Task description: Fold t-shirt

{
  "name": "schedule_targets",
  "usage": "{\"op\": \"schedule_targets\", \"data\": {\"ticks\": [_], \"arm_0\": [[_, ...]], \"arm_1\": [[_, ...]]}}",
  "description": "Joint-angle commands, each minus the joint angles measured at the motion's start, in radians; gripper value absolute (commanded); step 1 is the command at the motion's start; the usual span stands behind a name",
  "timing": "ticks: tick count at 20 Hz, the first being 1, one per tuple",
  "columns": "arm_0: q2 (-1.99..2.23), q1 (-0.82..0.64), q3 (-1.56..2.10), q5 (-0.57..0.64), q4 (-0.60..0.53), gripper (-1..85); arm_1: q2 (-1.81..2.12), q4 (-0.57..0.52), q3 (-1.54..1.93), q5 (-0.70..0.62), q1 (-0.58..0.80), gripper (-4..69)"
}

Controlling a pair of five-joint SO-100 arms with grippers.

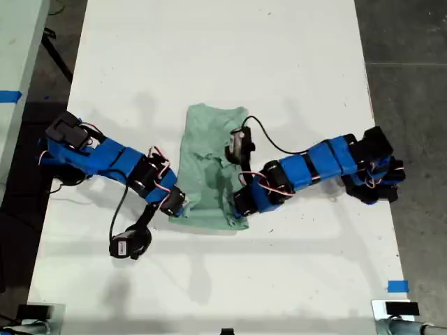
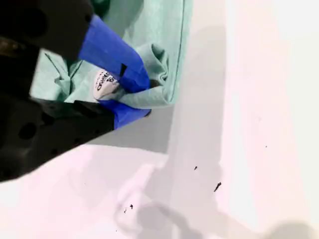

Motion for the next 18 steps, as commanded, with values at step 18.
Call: {"op": "schedule_targets", "data": {"ticks": [18], "arm_0": [[-0.067,-0.868,-0.141,0.749,0.107,0.1]], "arm_1": [[-0.057,0.147,-0.235,-0.699,0.661,-1.2]]}}
